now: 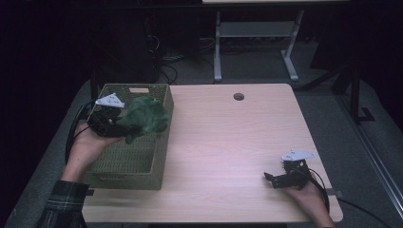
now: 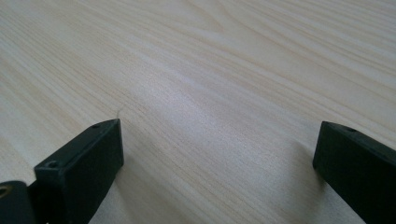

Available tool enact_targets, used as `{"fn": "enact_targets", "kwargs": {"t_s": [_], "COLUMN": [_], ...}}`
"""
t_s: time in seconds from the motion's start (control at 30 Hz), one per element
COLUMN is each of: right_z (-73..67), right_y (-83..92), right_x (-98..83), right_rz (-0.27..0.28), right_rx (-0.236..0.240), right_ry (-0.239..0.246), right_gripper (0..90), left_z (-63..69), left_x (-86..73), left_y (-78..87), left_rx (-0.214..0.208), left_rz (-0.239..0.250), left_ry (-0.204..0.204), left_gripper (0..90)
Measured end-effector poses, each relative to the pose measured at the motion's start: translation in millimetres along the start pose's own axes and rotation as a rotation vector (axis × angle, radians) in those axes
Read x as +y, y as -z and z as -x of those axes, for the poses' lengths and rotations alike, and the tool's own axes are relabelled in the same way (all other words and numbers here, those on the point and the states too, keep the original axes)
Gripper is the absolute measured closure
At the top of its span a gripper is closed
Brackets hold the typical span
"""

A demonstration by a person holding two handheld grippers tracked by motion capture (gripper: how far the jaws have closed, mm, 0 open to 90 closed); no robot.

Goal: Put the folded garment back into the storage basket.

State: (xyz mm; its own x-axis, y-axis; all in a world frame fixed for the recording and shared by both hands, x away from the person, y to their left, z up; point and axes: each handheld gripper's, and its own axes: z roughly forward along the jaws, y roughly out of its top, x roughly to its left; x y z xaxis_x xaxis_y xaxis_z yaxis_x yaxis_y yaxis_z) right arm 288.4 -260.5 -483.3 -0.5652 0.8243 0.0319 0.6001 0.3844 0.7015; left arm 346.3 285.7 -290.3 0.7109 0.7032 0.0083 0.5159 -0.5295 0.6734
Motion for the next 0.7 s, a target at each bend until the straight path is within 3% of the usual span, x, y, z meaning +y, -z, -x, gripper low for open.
{"fn": "enact_targets", "kwargs": {"t_s": [0.47, 0.7], "right_z": [0.0, -0.1], "right_y": [0.0, 0.0], "right_x": [0.0, 0.0], "right_rz": [0.0, 0.0], "right_rx": [0.0, -0.001], "right_ry": [0.0, 0.0], "right_gripper": [1.5, 1.6], "left_z": [-32.3, -42.3], "left_x": [-42.9, -56.3], "left_y": [-24.6, -41.0], "left_rx": [0.052, 0.055], "left_rz": [-0.025, -0.047], "left_ry": [0.09, 0.09], "left_gripper": [68.5, 68.4]}}
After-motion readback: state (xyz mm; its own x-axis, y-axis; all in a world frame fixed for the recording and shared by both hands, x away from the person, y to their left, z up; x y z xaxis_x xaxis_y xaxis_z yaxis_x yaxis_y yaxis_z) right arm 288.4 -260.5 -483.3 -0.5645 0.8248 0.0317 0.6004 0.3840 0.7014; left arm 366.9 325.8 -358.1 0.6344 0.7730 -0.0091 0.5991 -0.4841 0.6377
